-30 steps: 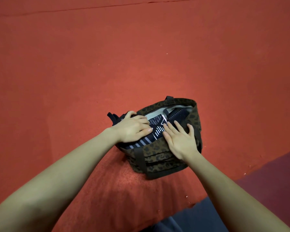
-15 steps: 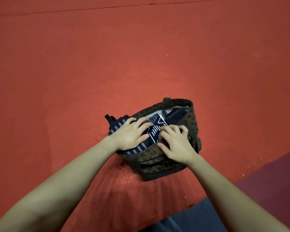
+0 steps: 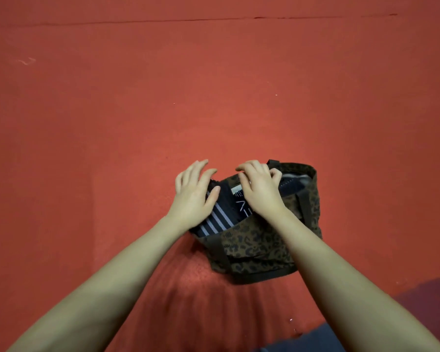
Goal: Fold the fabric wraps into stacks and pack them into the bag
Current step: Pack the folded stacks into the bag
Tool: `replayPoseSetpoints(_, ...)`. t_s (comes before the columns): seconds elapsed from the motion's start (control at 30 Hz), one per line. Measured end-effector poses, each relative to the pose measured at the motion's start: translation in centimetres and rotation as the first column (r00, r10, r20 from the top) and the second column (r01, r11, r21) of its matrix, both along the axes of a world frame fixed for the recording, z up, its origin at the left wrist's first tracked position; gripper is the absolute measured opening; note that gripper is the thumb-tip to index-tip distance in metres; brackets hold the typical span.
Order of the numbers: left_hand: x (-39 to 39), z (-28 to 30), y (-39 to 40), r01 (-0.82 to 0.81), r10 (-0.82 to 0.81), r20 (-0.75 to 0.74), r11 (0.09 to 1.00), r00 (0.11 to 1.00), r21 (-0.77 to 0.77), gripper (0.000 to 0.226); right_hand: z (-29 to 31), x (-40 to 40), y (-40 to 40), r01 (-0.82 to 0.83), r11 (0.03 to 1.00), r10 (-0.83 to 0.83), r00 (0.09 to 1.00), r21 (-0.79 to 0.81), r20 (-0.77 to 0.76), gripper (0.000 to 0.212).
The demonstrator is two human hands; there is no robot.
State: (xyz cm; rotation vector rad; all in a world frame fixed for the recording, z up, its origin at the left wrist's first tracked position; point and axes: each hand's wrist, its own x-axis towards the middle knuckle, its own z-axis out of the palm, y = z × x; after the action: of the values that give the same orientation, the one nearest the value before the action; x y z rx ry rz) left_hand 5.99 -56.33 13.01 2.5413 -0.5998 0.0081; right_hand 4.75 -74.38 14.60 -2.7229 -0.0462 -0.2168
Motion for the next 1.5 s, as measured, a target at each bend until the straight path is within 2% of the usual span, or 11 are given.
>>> replayPoseSetpoints(0.1, 0.5, -0.7, 1.6, 0.022, 0.017, -0.151, 0.967, 0.988, 0.252, 0.063, -0.6, 2.8, 0.5, -0.057, 0.997, 0.051, 0.993, -0.054, -0.111, 0.031)
replayPoseSetpoints(0.17, 0.8, -1.1, 2.0, 0.078, -0.029, -0.153, 0.942, 0.988, 0.326, 0.078, -1.2, 4.3, 0.6, -0.090, 0.993, 0.074, 0.978, -0.077, -0.196, 0.035)
replayPoseSetpoints(0.33, 1.9, -1.7, 1.7, 0.185, -0.147, -0.128, 0.912, 0.981, 0.367, 0.080, -3.2, 7.1, -0.3, -0.277, 0.922, 0.117, 0.865, -0.270, -0.488, 0.045)
replayPoseSetpoints(0.47, 2.6, -2.4, 1.9, 0.251, -0.199, -0.195, 0.921, 0.960, 0.297, 0.077, -3.8, 8.1, -0.6, -0.354, 0.884, 0.114, 0.796, -0.305, -0.594, 0.032)
replayPoseSetpoints(0.57, 2.8, -2.5, 1.9, 0.292, -0.243, -0.215, 0.926, 0.946, 0.239, 0.079, -4.0, 8.0, -0.8, -0.266, 0.946, 0.136, 0.845, -0.186, -0.518, 0.028)
replayPoseSetpoints(0.77, 1.6, -1.5, 0.4, 0.350, -0.337, -0.096, 0.890, 0.937, 0.293, 0.074, -3.5, 6.5, -1.5, -0.114, 0.990, 0.099, 0.981, -0.086, -0.164, 0.026)
replayPoseSetpoints(1.03, -0.2, -0.7, -1.4, 0.394, -0.402, -0.039, 0.868, 0.915, 0.302, 0.066, -0.9, 4.2, -1.6, -0.022, 0.999, 0.012, 0.979, 0.044, 0.202, 0.020)
replayPoseSetpoints(1.23, -1.0, 0.0, -2.3, 0.395, -0.462, 0.125, 0.847, 0.878, 0.354, 0.067, 0.9, 3.0, -2.7, 0.014, 0.999, -0.022, 0.987, 0.051, 0.158, 0.016)
replayPoseSetpoints(1.33, -1.4, -0.1, -1.8, 0.158, -0.233, 0.190, 0.926, 0.954, 0.342, 0.091, 0.7, 2.1, -2.9, 0.031, 0.998, -0.035, 0.995, 0.048, 0.091, 0.018)
replayPoseSetpoints(1.43, -1.3, -0.1, -1.5, -0.046, 0.063, -0.043, 0.945, 0.997, 0.325, 0.124, 0.5, 1.5, -2.8, 0.047, 0.997, -0.050, 0.997, 0.060, 0.061, 0.018)
replayPoseSetpoints(1.5, -0.6, -0.3, -1.5, 0.002, 0.043, -0.137, 0.948, 0.990, 0.318, 0.128, 0.4, 1.2, -2.7, 0.040, 0.997, -0.045, 0.996, 0.066, 0.073, 0.018)
